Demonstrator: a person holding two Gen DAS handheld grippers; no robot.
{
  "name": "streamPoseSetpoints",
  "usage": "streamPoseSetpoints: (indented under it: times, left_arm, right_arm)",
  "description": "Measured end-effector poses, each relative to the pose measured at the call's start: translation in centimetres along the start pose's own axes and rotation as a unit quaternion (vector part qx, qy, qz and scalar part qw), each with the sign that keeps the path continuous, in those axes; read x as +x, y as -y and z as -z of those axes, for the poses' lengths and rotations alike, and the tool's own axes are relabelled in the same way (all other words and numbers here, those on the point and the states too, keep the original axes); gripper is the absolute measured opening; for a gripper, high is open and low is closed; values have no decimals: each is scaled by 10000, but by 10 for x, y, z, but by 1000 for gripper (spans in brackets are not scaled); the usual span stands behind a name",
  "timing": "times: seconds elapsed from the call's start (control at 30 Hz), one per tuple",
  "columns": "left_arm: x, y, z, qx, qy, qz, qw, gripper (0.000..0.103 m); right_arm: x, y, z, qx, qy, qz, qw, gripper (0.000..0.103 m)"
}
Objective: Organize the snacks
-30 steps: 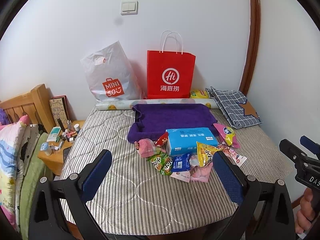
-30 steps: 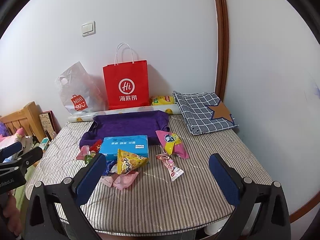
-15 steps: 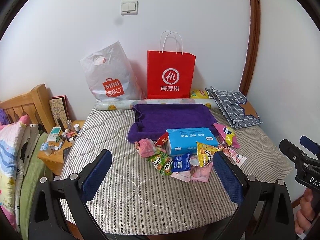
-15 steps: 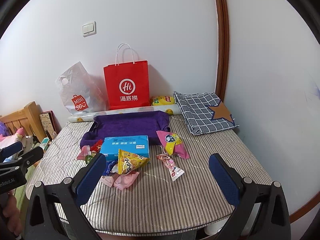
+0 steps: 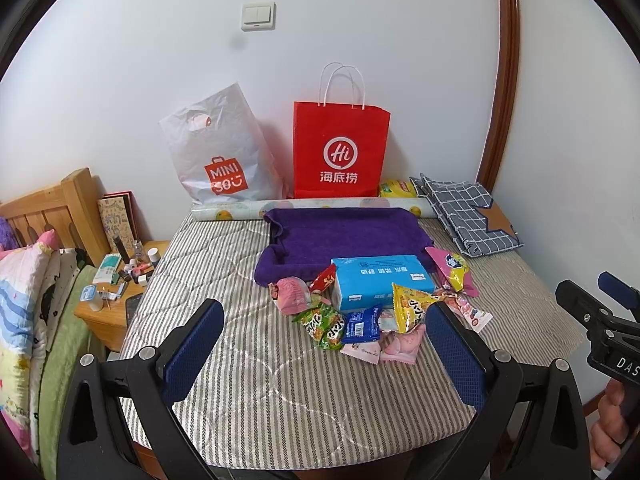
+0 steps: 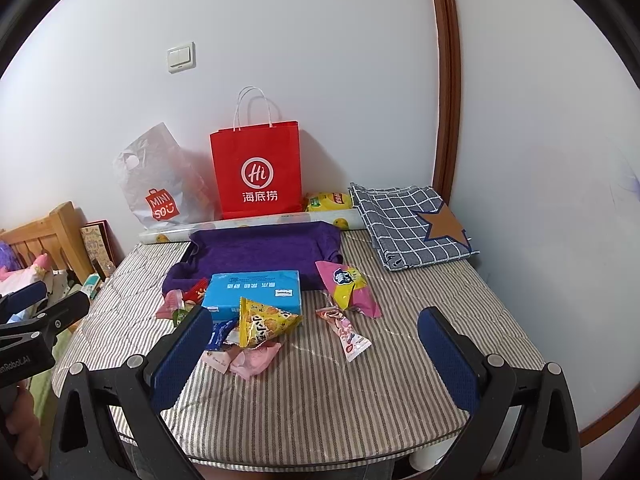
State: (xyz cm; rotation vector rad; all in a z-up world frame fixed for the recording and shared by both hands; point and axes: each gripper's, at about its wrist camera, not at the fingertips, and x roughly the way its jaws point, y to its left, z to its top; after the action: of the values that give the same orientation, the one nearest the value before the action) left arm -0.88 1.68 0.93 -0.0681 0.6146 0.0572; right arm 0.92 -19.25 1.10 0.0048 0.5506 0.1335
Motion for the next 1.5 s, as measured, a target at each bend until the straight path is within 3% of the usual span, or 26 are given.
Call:
streamPoseSetpoints:
  times: [0.77, 0.97, 1.23, 1.5]
  left_arm:
    - [15, 9, 7, 172, -38, 164, 9997, 100]
    - [44, 2, 15, 31, -337, 343, 9988, 100]
    - [98, -11, 29, -75, -890, 131, 9959, 100]
    - [151, -45, 48, -413, -1378, -30, 9896, 100]
  right_arm:
    - [17, 1, 6, 73, -78, -146, 9998, 103]
    - [45, 0, 15, -51, -338, 120, 9993, 103]
    - [95, -3, 38, -424, -691, 699, 9943, 103]
    - [146, 13, 61, -351, -1226, 432, 9909, 103]
